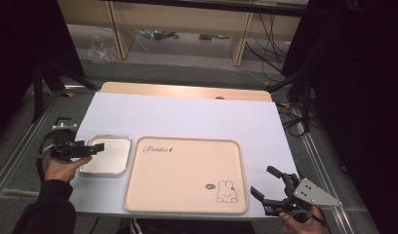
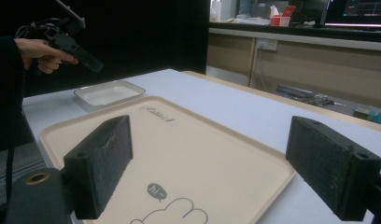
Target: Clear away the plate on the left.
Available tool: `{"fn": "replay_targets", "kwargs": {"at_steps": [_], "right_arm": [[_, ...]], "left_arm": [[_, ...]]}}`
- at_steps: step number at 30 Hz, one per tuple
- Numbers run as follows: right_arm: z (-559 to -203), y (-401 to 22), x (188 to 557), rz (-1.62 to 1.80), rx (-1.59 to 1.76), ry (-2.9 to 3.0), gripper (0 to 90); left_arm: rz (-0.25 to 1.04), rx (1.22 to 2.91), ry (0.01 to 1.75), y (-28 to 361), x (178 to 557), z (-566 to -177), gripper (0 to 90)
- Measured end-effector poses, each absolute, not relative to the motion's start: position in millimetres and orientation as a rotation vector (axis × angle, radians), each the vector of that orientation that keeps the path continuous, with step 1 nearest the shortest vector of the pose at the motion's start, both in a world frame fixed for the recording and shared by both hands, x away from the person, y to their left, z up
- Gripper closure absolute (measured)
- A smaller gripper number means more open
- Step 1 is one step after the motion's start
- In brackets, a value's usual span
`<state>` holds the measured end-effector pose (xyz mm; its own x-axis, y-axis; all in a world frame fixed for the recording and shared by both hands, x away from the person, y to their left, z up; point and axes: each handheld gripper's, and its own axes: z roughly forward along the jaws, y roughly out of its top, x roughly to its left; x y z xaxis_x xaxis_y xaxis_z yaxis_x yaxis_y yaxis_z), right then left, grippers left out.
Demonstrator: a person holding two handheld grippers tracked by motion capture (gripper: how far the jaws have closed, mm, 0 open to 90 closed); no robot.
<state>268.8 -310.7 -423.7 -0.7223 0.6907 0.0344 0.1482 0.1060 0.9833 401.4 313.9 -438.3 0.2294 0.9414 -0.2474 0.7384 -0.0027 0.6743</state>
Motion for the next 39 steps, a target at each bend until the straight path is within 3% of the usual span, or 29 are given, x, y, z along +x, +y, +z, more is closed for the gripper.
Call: {"fn": "replay_targets", "kwargs": {"at_steps": [19, 25, 39], "right_arm": [[-425, -310, 272, 1.663, 0.78, 1.956, 15.5], [-423, -311, 271, 1.645, 0.776, 1.934, 15.5], [-425, -310, 272, 1.684, 0.78, 1.933, 15.6]], "left_arm": [[0.309, 1.81, 1.746, 335, 415, -462, 39.5], [0.279, 1.818, 1.76, 343, 420, -469, 55.0], [0.169, 1.829, 1.798, 350, 431, -478, 76.4]]}}
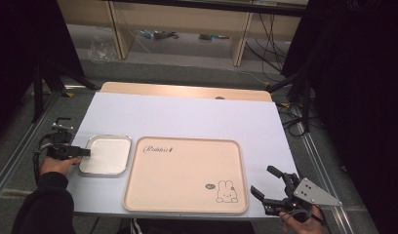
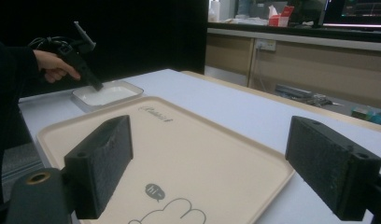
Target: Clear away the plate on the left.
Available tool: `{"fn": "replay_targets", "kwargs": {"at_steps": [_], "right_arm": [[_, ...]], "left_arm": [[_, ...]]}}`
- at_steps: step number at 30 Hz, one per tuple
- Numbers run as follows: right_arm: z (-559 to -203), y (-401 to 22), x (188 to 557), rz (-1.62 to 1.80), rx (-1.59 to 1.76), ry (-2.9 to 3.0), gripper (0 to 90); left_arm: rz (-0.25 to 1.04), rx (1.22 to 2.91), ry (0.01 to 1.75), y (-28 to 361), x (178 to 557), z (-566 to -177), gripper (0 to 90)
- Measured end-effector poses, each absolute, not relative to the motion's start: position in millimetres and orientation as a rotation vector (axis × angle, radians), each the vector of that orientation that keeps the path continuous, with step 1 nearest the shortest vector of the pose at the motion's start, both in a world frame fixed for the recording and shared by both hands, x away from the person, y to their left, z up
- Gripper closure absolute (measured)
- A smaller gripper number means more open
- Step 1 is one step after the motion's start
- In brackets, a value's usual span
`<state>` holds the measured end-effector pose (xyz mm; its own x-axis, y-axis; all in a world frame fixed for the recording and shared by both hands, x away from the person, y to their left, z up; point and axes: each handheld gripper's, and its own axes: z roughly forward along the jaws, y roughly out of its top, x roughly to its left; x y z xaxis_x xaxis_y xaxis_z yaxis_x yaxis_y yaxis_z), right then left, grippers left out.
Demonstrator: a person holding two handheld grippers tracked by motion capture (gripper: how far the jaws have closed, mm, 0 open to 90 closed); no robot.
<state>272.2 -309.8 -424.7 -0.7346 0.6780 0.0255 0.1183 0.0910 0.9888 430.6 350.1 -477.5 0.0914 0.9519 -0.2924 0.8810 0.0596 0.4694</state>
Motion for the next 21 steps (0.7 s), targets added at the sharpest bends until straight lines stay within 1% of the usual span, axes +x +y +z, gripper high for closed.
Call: {"fn": "replay_targets", "kwargs": {"at_steps": [3, 7, 11, 12, 14, 16, 19, 21], "right_arm": [[-424, -311, 272, 1.649, 0.769, 1.957, 15.7], [-424, -308, 270, 1.634, 0.795, 1.985, 15.7], [-425, -309, 273, 1.647, 0.775, 1.959, 15.8], [-424, -309, 269, 1.63, 0.813, 1.974, 15.8], [-424, -308, 271, 1.648, 0.781, 1.973, 15.8], [-425, -308, 270, 1.664, 0.793, 1.953, 15.9], [-425, -309, 271, 1.656, 0.8, 1.962, 15.8], [-424, -308, 270, 1.661, 0.798, 1.956, 15.8]], "left_arm": [[0.181, 1.832, 1.787, 350, 431, -478, 79.3], [0.152, 1.847, 1.797, 353, 434, -476, 83.9], [0.084, 1.852, 1.786, 358, 440, -476, 84.8], [0.08, 1.866, 1.791, 357, 441, -476, 84.6], [0.085, 1.881, 1.797, 356, 444, -475, 84.4], [0.09, 1.951, 1.812, 352, 448, -471, 83.5], [0.072, 1.986, 1.825, 350, 453, -469, 82.9], [0.083, 1.981, 1.83, 349, 453, -469, 84.2]]}}
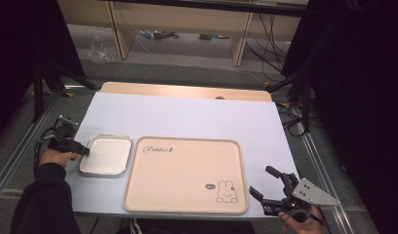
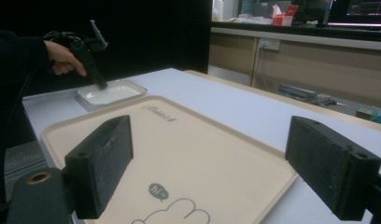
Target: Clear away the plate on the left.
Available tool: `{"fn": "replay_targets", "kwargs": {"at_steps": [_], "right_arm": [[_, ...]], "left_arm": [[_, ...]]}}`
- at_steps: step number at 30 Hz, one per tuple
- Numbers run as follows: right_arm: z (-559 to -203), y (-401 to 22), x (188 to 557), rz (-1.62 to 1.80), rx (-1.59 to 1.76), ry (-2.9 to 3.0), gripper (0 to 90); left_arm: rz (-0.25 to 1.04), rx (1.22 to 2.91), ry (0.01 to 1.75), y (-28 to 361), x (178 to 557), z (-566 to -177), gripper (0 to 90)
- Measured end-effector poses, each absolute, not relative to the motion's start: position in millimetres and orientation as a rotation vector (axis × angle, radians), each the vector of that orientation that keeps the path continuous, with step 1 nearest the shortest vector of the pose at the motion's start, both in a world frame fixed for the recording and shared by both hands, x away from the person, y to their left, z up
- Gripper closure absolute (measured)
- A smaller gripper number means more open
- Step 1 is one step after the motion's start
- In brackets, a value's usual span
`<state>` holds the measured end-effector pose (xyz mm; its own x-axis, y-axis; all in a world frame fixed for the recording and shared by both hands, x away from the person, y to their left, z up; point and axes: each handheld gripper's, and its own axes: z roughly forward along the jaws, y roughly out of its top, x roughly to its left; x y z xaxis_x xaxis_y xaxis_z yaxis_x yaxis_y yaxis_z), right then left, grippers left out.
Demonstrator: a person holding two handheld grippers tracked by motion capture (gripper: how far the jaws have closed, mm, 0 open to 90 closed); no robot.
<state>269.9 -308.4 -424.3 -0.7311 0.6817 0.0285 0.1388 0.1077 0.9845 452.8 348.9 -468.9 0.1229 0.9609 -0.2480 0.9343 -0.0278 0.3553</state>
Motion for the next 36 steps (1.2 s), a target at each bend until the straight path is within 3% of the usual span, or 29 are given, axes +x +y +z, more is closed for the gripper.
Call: {"fn": "replay_targets", "kwargs": {"at_steps": [12, 23, 27, 36], "right_arm": [[-423, -311, 272, 1.636, 0.762, 1.941, 16.0], [-423, -311, 271, 1.632, 0.765, 1.945, 16.1], [-424, -308, 267, 1.657, 0.864, 1.995, 16.1], [-423, -312, 273, 1.632, 0.753, 1.935, 16.2]], "left_arm": [[0.033, 1.788, 1.773, 359, 446, -474, 88.4], [0.123, 1.656, 1.742, 372, 433, -458, 88.5], [0.113, 1.646, 1.721, 371, 432, -455, 88.5], [0.096, 1.669, 1.675, 358, 432, -450, 88.5]]}}
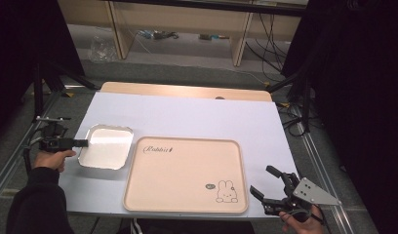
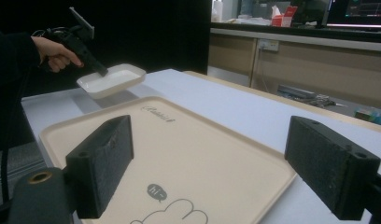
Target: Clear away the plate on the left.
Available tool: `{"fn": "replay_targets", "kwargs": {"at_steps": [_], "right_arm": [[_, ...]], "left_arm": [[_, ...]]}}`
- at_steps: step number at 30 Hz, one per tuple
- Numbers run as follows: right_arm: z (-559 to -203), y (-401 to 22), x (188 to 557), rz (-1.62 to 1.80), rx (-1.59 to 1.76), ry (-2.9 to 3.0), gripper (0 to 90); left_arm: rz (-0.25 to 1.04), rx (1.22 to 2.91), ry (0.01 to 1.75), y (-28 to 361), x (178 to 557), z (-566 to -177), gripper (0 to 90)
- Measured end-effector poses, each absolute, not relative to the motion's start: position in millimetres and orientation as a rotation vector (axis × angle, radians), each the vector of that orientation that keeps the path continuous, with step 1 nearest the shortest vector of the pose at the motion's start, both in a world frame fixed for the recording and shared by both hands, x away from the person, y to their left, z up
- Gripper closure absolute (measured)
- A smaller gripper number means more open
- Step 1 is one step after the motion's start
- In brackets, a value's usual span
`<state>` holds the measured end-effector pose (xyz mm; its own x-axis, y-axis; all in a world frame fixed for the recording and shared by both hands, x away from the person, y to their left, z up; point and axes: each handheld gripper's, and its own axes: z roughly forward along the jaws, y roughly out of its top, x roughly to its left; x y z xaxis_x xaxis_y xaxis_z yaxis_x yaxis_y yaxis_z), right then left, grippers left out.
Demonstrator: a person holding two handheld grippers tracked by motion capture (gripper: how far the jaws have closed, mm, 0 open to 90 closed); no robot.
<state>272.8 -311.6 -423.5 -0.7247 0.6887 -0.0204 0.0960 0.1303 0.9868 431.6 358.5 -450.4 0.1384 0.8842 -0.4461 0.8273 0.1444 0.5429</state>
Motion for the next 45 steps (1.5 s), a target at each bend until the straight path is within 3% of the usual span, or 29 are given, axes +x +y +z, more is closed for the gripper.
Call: {"fn": "replay_targets", "kwargs": {"at_steps": [45], "right_arm": [[-423, -310, 273, 1.644, 0.752, 1.941, 16.1]], "left_arm": [[-0.076, 1.952, 1.304, 198, 441, -434, 88.4]]}}
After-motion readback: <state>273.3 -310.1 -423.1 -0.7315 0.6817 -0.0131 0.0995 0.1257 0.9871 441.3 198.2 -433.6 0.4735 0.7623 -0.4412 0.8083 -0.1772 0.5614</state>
